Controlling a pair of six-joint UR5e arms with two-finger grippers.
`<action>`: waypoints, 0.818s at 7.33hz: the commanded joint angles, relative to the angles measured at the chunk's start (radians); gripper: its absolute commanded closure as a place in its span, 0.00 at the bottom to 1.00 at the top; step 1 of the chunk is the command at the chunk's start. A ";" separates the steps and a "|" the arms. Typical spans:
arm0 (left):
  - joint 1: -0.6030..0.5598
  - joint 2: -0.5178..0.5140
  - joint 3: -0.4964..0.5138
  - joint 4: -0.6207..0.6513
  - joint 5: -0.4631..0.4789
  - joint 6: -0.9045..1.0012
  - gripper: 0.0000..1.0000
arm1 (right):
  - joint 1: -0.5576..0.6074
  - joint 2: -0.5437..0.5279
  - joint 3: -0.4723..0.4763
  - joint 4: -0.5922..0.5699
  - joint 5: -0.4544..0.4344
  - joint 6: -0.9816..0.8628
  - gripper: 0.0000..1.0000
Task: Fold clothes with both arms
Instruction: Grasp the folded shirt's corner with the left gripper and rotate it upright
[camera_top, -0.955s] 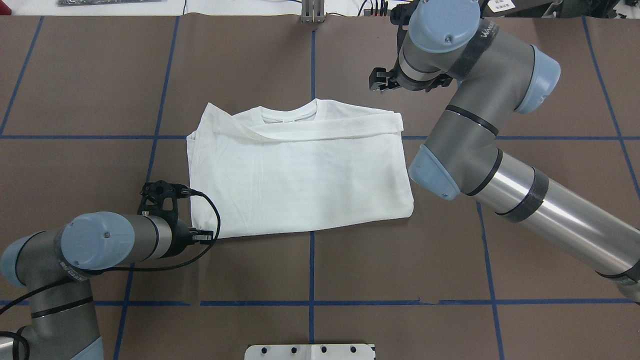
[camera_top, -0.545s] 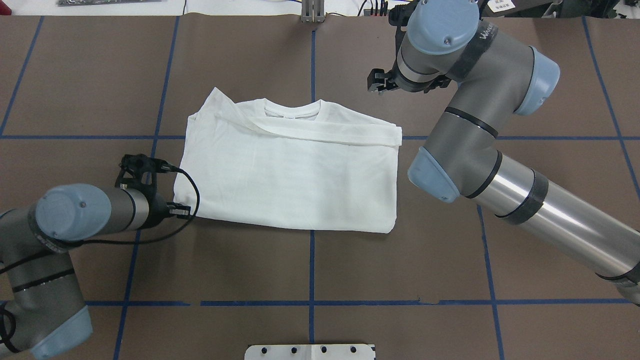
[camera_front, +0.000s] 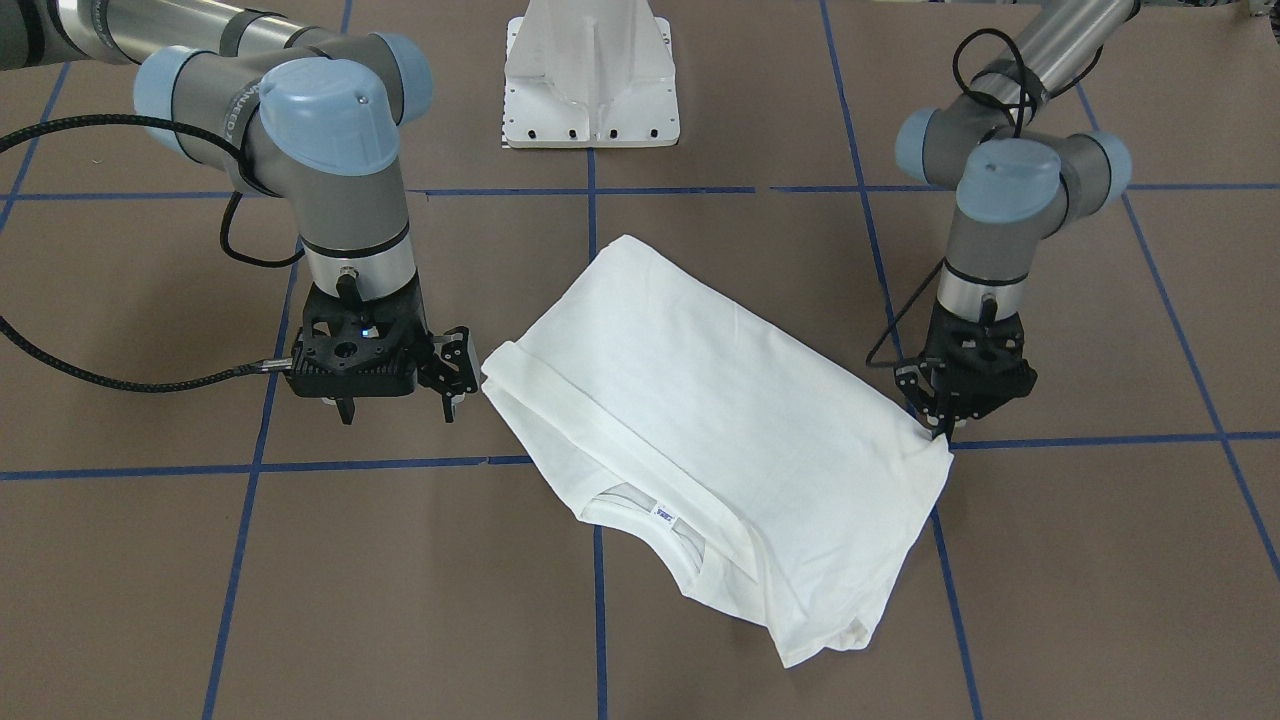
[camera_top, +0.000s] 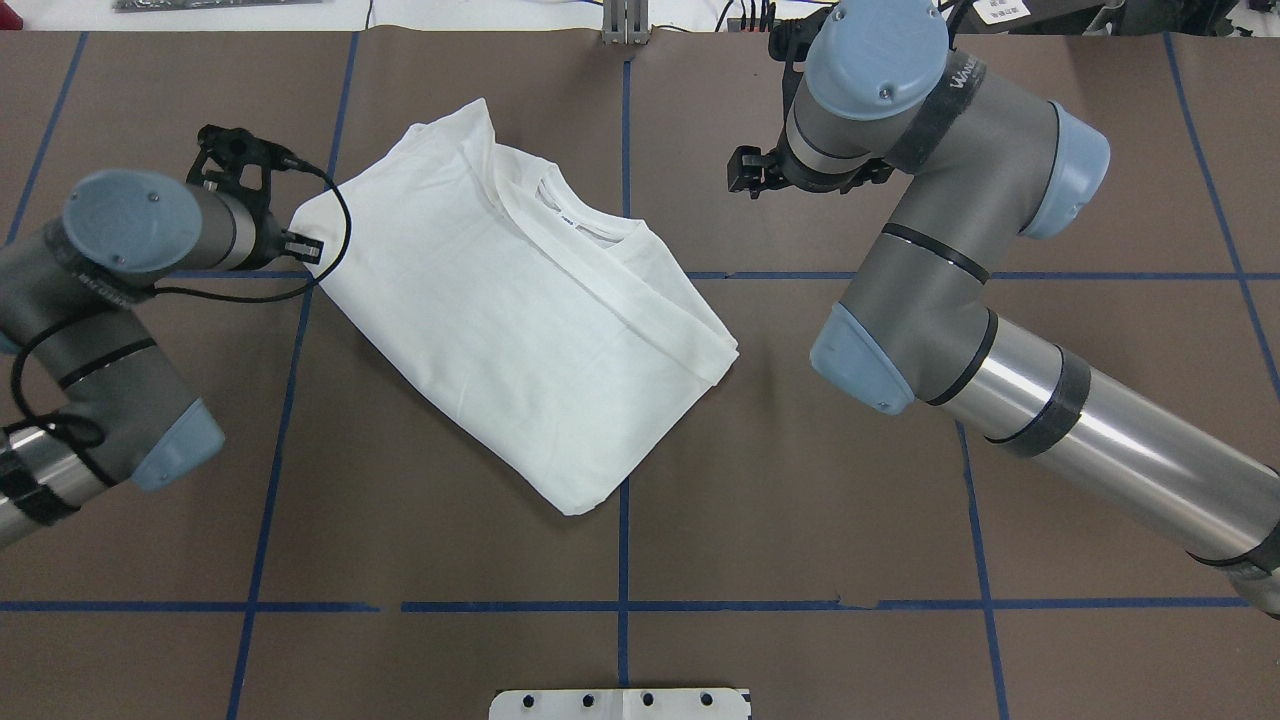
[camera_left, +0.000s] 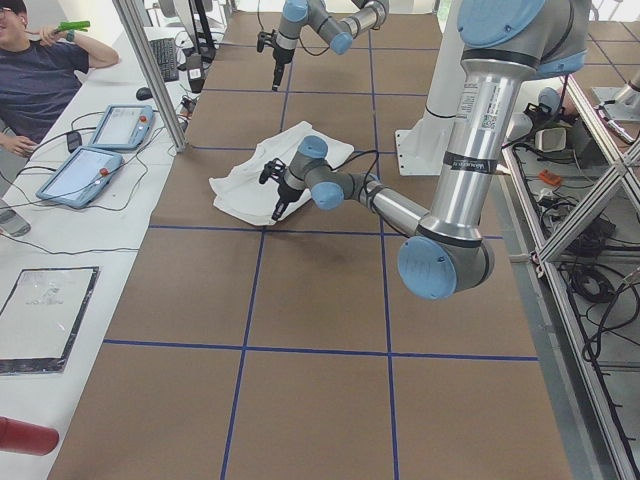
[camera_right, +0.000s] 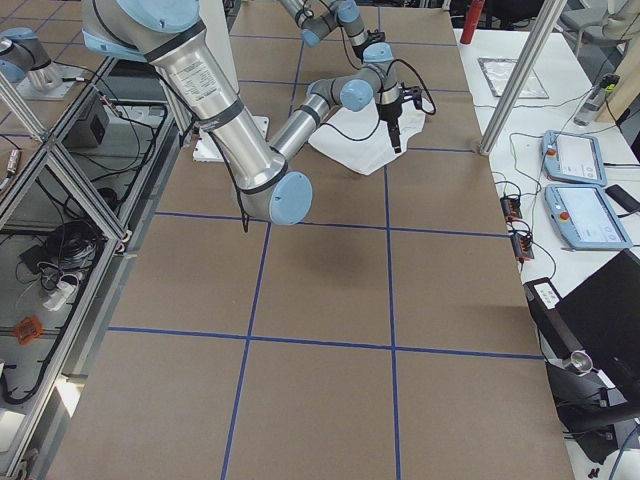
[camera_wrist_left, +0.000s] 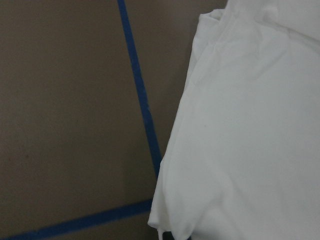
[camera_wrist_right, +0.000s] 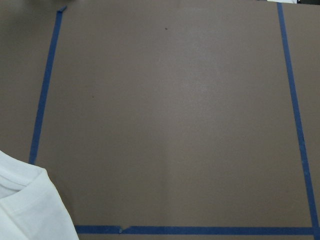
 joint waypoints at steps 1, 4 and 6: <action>-0.077 -0.261 0.332 -0.043 0.000 0.047 1.00 | -0.009 0.002 0.001 0.001 -0.003 0.009 0.00; -0.112 -0.405 0.580 -0.267 -0.016 0.119 0.05 | -0.067 0.021 0.015 0.003 -0.007 0.137 0.00; -0.151 -0.220 0.315 -0.258 -0.244 0.133 0.00 | -0.171 0.069 -0.011 0.029 -0.093 0.404 0.00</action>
